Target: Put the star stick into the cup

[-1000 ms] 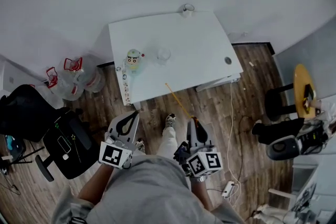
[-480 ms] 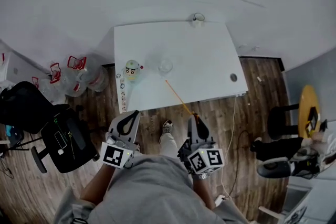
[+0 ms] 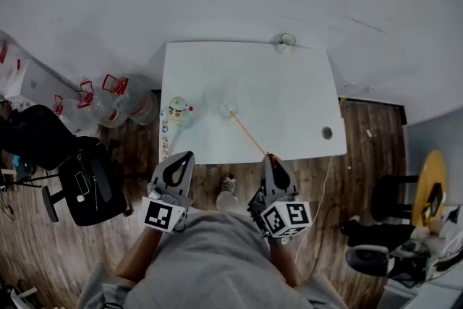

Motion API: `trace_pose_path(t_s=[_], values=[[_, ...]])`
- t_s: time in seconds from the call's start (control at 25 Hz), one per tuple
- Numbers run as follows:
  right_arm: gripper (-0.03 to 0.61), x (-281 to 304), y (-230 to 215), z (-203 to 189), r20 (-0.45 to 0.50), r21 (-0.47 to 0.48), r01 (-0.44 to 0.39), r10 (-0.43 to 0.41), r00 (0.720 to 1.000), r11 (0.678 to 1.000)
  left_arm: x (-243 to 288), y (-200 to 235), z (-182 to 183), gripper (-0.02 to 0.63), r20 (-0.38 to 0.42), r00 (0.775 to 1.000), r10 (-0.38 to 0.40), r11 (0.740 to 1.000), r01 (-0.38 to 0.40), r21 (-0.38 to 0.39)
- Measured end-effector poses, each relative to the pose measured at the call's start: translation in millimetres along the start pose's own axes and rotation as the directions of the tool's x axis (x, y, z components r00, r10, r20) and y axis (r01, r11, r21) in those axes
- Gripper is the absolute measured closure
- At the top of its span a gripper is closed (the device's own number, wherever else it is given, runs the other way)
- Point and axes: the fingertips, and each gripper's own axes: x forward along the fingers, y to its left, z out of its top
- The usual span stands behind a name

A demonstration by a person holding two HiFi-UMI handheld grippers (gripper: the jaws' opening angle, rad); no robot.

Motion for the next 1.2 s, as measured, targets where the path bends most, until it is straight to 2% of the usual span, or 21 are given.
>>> trace_pose_path(t_s=[0.4,0.6,0.92,1.2], values=[[0.532,37.9,-53.0,7.7,-0.092,-0.028,-0.102,0.099,0.991,0.994,48.5,-19.0,-1.8,0.584,0.014,0.993,0.115,0.993,-0.115,-0.008],[0.532,51.4,-73.0,9.0,-0.112,-0.039,-0.133,0.128,0.985,0.990,64.1,-26.1,-6.0,0.584,0.009,0.990,0.144,0.990,-0.144,-0.009],[0.532,71.9,-77.7,7.4,-0.155,-0.039,-0.170,0.162,0.974,0.985,75.4,-16.0,-3.4,0.584,0.002,0.981,0.196,0.981,-0.196,-0.010],[0.532,88.5,-72.1,-1.5,-0.208,-0.066,-0.181,0.164,0.964,0.981,84.6,-4.5,-12.2,0.584,-0.021,0.981,0.195,0.980,-0.196,-0.028]])
